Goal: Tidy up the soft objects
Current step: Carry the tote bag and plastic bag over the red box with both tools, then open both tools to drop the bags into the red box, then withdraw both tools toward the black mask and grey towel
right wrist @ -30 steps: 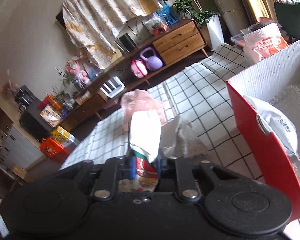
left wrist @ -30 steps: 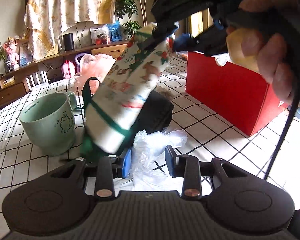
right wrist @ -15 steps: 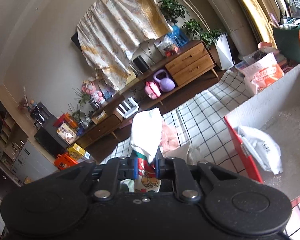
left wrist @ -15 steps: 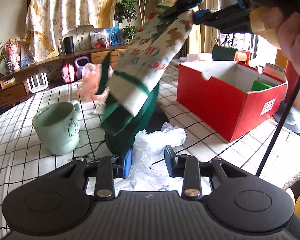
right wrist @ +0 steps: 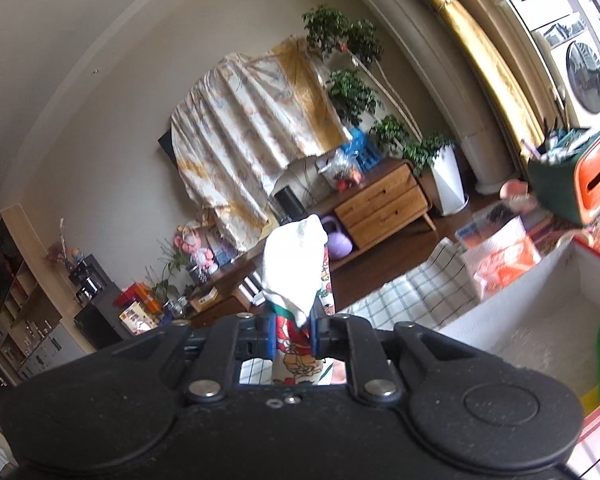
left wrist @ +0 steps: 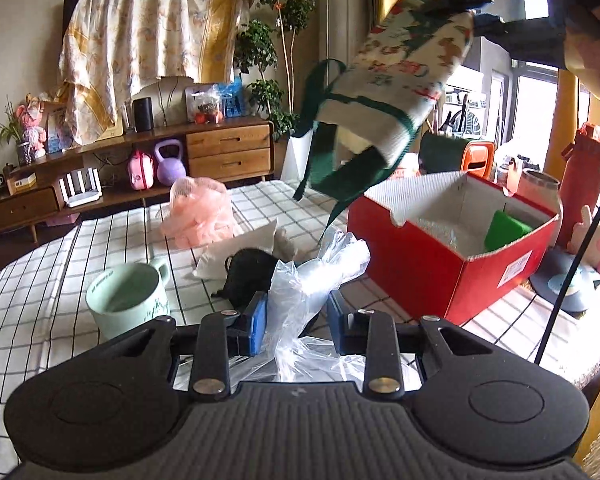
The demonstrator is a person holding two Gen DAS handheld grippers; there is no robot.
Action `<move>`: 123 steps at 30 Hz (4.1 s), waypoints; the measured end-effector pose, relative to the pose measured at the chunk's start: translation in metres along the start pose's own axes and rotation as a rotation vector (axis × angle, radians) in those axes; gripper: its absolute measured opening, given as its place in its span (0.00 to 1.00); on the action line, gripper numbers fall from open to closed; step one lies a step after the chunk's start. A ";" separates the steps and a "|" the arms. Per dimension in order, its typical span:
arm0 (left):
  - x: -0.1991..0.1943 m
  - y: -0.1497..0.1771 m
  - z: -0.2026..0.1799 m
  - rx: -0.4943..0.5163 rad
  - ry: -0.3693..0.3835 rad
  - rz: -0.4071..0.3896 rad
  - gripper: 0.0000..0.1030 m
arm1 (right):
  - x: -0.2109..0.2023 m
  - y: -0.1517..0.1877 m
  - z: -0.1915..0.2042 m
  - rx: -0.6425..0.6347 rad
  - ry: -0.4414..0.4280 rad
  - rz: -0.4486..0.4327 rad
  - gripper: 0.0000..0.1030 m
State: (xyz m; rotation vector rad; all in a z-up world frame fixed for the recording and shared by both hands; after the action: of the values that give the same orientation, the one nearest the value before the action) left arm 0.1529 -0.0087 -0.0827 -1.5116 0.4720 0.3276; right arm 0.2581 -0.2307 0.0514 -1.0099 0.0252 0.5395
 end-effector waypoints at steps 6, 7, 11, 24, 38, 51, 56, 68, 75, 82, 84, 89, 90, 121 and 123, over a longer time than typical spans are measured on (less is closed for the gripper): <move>-0.001 -0.036 -0.001 -0.042 0.052 0.002 0.30 | -0.027 -0.030 -0.023 -0.022 0.045 -0.081 0.14; 0.000 -0.043 -0.002 -0.053 0.063 0.003 0.30 | -0.030 -0.035 -0.028 -0.023 0.056 -0.094 0.14; 0.005 -0.076 -0.006 -0.078 0.099 -0.010 0.30 | -0.046 -0.050 -0.054 -0.014 0.099 -0.139 0.14; 0.061 -0.152 -0.074 -0.039 0.198 0.004 0.30 | -0.058 -0.055 -0.146 0.038 0.219 -0.166 0.14; 0.131 -0.181 -0.116 -0.054 0.215 0.067 0.30 | -0.040 -0.073 -0.175 0.055 0.189 -0.173 0.14; 0.203 -0.142 -0.147 -0.010 0.221 0.226 0.30 | 0.003 0.022 -0.240 0.135 0.243 0.124 0.14; 0.223 -0.129 -0.156 0.013 0.224 0.258 0.30 | 0.007 0.029 -0.238 0.127 0.243 0.154 0.14; 0.257 -0.094 -0.172 0.096 0.207 0.403 0.30 | -0.009 0.027 -0.255 0.160 0.354 0.157 0.27; 0.252 -0.093 -0.175 0.136 0.198 0.424 0.30 | -0.020 0.028 -0.248 0.124 0.417 0.150 0.50; 0.230 -0.097 -0.172 0.126 0.207 0.368 0.68 | -0.033 0.029 -0.237 0.087 0.433 0.135 0.52; 0.221 -0.100 -0.172 0.122 0.210 0.340 0.69 | -0.036 0.029 -0.232 0.072 0.434 0.132 0.55; 0.203 -0.104 -0.169 0.117 0.211 0.321 0.69 | -0.043 0.034 -0.216 0.042 0.399 0.149 0.61; 0.199 -0.105 -0.168 0.112 0.216 0.317 0.69 | -0.043 0.035 -0.213 0.038 0.397 0.150 0.61; 0.034 -0.083 -0.052 -0.027 0.166 0.160 0.82 | -0.051 0.086 -0.040 -0.213 0.142 0.219 0.98; 0.028 -0.078 -0.041 -0.051 0.168 0.158 0.82 | -0.050 0.090 -0.032 -0.221 0.124 0.219 0.99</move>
State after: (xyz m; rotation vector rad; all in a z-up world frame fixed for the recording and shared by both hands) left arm 0.2112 -0.0552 -0.0285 -1.5625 0.7238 0.3389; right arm 0.1822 -0.2399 -0.0248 -1.2647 0.1915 0.6889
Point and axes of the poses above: each gripper's, at about its wrist camera, not at the fingertips, and x roughly the way its jaws point, z to its left, y to its underside, the point moved 2 cm from there along x, roughly the way its jaws point, and after that the axes turned 1 degree about y, right-handed, at the moved point
